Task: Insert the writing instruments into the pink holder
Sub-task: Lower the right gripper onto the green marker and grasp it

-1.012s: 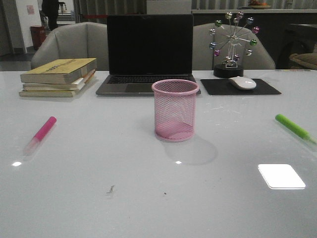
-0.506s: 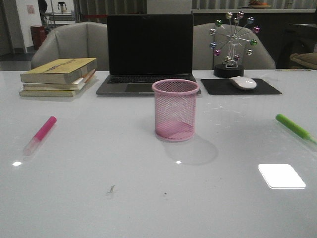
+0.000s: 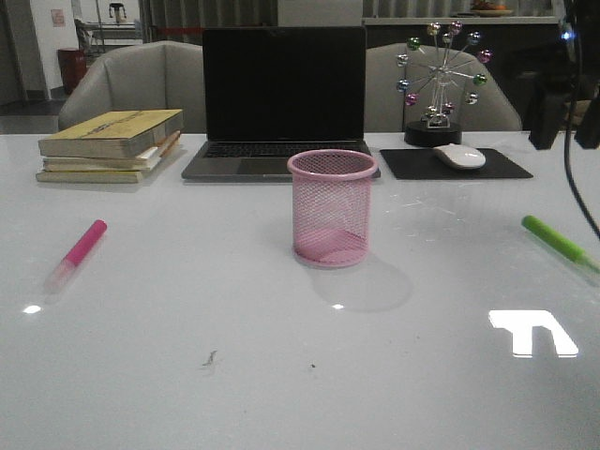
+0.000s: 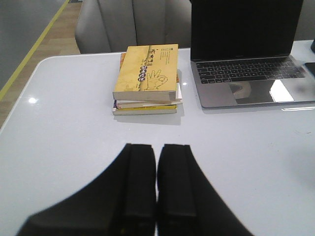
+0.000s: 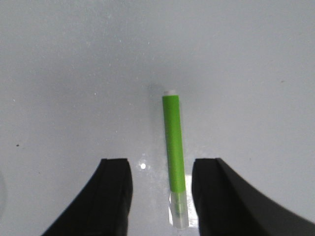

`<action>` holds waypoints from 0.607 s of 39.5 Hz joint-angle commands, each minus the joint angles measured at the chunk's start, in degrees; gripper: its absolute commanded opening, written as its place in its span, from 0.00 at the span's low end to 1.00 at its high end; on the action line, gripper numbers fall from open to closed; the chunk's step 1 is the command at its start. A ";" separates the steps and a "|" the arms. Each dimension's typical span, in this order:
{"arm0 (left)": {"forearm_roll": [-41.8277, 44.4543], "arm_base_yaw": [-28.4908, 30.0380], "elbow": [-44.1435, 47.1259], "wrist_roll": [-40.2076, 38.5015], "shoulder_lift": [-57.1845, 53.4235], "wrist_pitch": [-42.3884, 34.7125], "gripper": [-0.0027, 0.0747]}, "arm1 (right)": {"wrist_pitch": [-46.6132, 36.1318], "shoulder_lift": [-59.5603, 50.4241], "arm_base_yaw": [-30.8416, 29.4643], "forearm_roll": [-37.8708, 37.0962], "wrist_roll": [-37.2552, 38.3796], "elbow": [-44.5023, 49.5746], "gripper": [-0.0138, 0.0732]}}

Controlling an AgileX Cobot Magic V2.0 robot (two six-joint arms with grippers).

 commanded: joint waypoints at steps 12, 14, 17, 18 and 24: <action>-0.68 -0.39 -1.97 -0.50 -0.40 -4.28 0.15 | -4.07 4.41 -0.29 -0.27 -0.86 -2.11 0.64; -0.68 -0.39 -1.97 -0.50 -0.40 -4.28 0.15 | -4.42 5.33 -0.29 -0.64 -0.86 -2.11 0.64; -0.68 -0.39 -1.97 -0.50 -0.40 -4.28 0.15 | -4.84 6.56 -0.29 -1.28 -0.86 -2.11 0.64; -0.68 -0.39 -1.97 -0.50 -0.40 -4.28 0.15 | -5.01 6.82 -0.29 -1.51 -0.86 -2.11 0.64; -0.68 -0.39 -1.97 -0.50 -0.40 -4.28 0.15 | -6.96 8.67 -0.29 -2.21 -0.86 -2.11 0.64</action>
